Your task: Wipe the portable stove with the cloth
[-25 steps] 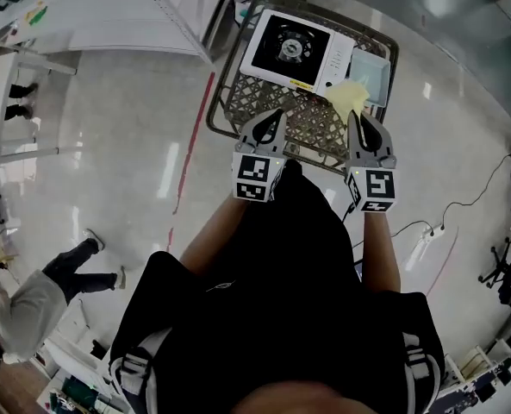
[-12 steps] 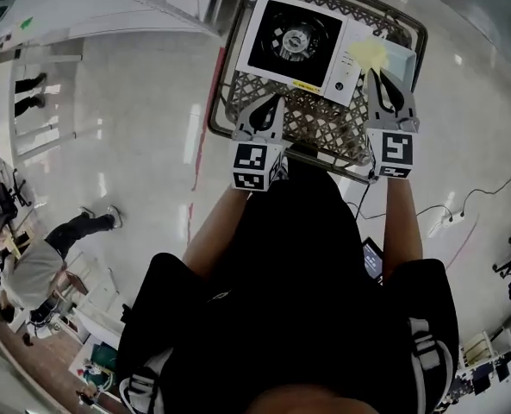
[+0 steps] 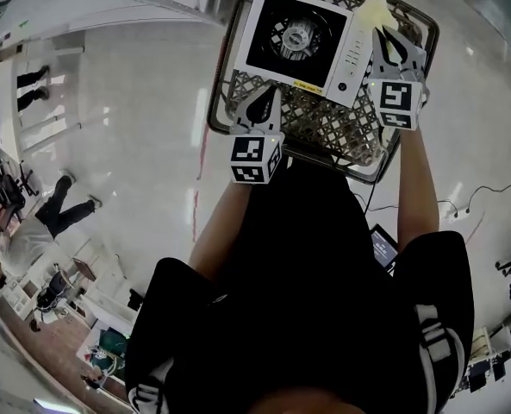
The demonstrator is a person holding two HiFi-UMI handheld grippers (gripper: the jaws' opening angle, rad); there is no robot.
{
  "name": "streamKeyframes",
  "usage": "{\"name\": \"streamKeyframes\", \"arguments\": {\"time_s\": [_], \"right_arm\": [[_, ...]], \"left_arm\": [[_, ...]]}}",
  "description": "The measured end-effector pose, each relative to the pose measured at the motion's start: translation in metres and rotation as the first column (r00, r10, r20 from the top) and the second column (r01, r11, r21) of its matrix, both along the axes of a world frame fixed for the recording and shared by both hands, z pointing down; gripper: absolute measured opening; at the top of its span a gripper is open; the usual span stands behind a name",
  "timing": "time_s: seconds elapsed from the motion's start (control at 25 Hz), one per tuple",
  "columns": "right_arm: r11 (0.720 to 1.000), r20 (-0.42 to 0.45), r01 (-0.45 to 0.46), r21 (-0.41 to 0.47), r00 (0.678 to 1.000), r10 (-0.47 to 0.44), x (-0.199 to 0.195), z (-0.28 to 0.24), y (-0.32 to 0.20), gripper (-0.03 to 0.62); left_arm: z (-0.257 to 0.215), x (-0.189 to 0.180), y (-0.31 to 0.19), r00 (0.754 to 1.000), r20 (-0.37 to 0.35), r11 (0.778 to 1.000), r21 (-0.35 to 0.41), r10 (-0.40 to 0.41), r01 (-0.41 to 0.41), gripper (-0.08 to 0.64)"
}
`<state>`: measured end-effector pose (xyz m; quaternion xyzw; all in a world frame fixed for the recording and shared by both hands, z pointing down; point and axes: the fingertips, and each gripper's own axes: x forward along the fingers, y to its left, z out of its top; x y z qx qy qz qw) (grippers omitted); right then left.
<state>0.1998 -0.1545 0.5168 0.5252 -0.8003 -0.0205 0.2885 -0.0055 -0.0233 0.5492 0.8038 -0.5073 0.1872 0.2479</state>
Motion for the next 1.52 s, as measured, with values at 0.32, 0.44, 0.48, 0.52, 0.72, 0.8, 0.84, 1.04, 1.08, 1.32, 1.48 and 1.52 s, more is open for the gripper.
{"name": "streamKeyframes", "arguments": {"time_s": [0.32,0.44,0.48,0.52,0.72,0.8,0.84,1.04,1.08,1.32,1.48,1.52], "right_arm": [[0.989,-0.088,-0.001,-0.149,0.996,-0.012,0.000,0.074,-0.018,0.017],[0.979,-0.106,0.020,-0.205,0.993,-0.042,-0.001,0.097,-0.021,0.017],[0.975,-0.106,0.022,-0.220,0.993,-0.046,-0.001,0.103,-0.022,0.017],[0.971,-0.097,0.022,-0.237,0.994,-0.047,-0.001,0.108,-0.023,0.017],[0.942,-0.054,-0.025,-0.334,0.998,0.008,0.005,0.133,-0.026,0.017],[0.928,-0.014,-0.040,-0.371,0.999,0.037,0.003,0.141,-0.023,0.020],[0.918,0.012,-0.043,-0.394,0.999,0.052,0.001,0.145,-0.022,0.042],[0.884,0.078,-0.081,-0.460,0.988,0.131,0.003,0.155,-0.025,0.109],[0.882,0.082,-0.087,-0.462,0.987,0.140,0.003,0.156,-0.025,0.109],[0.869,0.080,-0.095,-0.486,0.985,0.153,0.001,0.157,-0.024,0.109],[0.859,0.083,-0.087,-0.504,0.985,0.149,-0.001,0.158,-0.017,0.109],[0.858,0.085,-0.087,-0.506,0.985,0.150,-0.001,0.157,-0.014,0.109]], "left_arm": [[0.026,0.002,-0.003,1.000,-0.008,0.998,-0.061,0.014,-0.015,0.021],[0.036,0.008,-0.007,0.998,-0.016,0.996,-0.075,0.052,-0.054,0.021],[0.039,0.009,-0.008,0.998,-0.015,0.995,-0.077,0.067,-0.067,0.021],[0.042,0.010,-0.010,0.997,-0.013,0.994,-0.078,0.077,-0.078,0.021],[0.050,0.010,-0.017,0.995,-0.024,0.991,-0.090,0.101,-0.103,0.021],[0.052,0.009,-0.015,0.994,-0.036,0.989,-0.102,0.106,-0.109,0.021],[0.053,0.009,-0.014,0.994,-0.040,0.988,-0.109,0.106,-0.110,0.021],[0.057,0.005,-0.014,0.994,-0.047,0.987,-0.126,0.099,-0.104,0.021],[0.057,0.004,-0.014,0.994,-0.049,0.986,-0.128,0.097,-0.103,0.021],[0.062,0.002,-0.013,0.994,-0.060,0.985,-0.144,0.089,-0.097,0.021],[0.059,0.005,-0.015,0.993,-0.065,0.985,-0.134,0.099,-0.107,0.021],[0.058,0.006,-0.016,0.993,-0.065,0.985,-0.132,0.102,-0.110,0.021]]}}
